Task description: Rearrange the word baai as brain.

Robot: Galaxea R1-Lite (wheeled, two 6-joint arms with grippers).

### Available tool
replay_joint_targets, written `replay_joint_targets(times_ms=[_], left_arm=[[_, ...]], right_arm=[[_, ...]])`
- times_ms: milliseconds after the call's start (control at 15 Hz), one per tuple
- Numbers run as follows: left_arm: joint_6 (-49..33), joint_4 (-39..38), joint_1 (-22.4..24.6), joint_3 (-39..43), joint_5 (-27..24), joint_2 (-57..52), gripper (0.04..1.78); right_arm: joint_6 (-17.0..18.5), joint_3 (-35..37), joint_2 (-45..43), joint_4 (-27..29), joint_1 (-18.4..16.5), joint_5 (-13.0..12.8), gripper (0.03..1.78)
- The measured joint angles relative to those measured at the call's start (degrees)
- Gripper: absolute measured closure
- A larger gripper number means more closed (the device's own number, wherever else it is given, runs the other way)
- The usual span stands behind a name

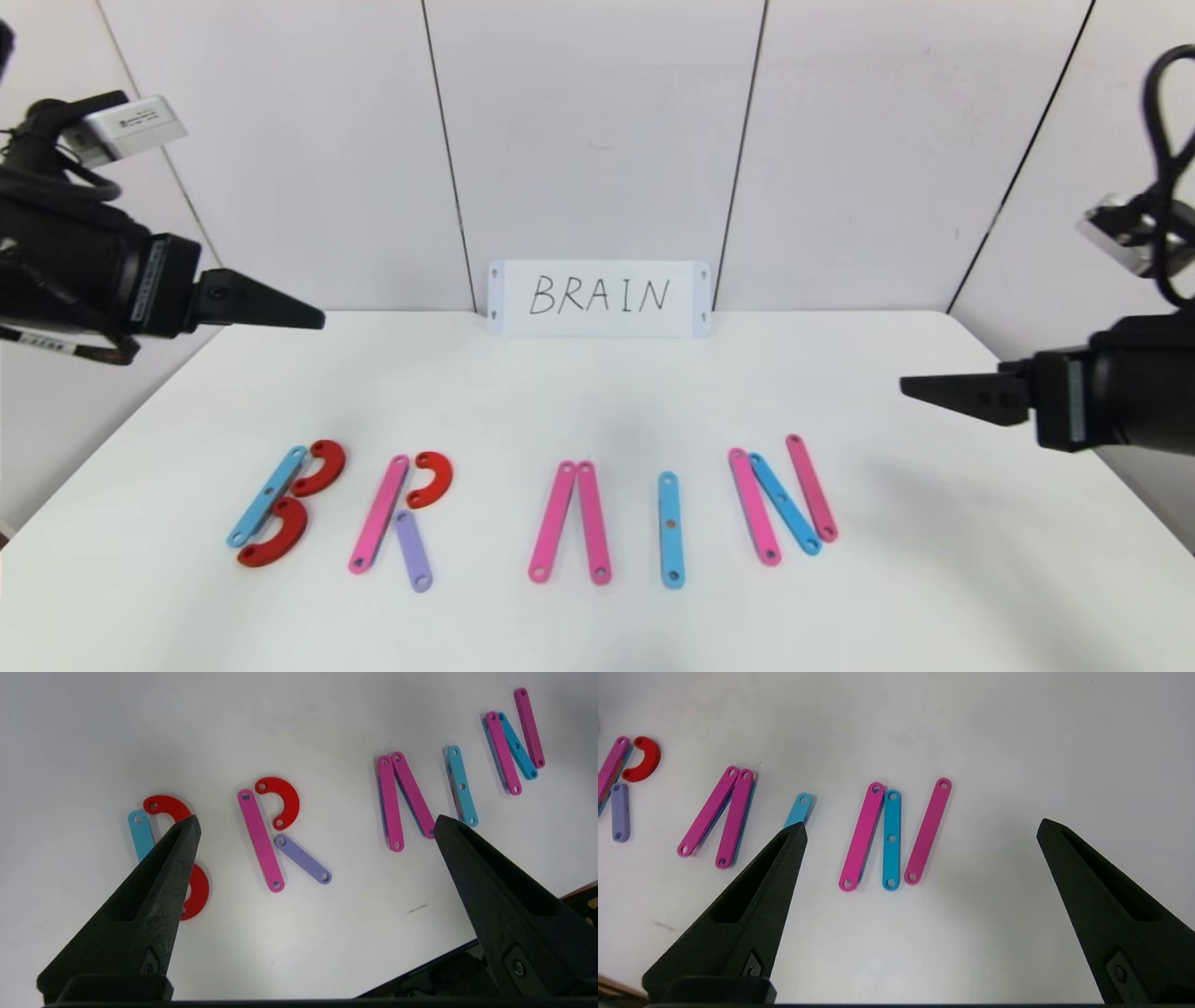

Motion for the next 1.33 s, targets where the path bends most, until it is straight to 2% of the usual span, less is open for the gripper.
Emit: replay_joint_targets(times_ms=[200, 400, 533, 733, 867, 1333], left_arm=[[1.0, -0.1, 0.2, 9.0, 0.2, -11.0, 0.08], [1.2, -0.2, 0.3, 17.2, 0.6, -22.5, 0.08], [1.0, -0.4, 0.3, 21.4, 1.9, -29.2, 0.08], [0.7, -4.7, 0.3, 28.0, 6.1, -38.9, 0.08], [0.6, -9.6, 0.3, 32.4, 9.3, -45.0, 0.08], [0.5, -12.4, 0.3, 38.9, 16.3, -60.5, 0.08]], right_arm=[[-0.2, 2.9, -11.7, 6.5, -0.2, -0.2, 0.08], [0.0, 6.2, -22.6, 8.3, -0.3, -0.7, 0.08], [0.0, 8.4, -28.7, 8.7, -0.3, -3.5, 0.08], [0.0, 10.3, -35.9, 8.7, -0.4, -10.6, 0.08], [0.1, 10.8, -39.9, 8.7, -0.8, -12.4, 0.08], [-0.2, 11.9, -51.0, 8.4, -11.0, -12.4, 0.08]])
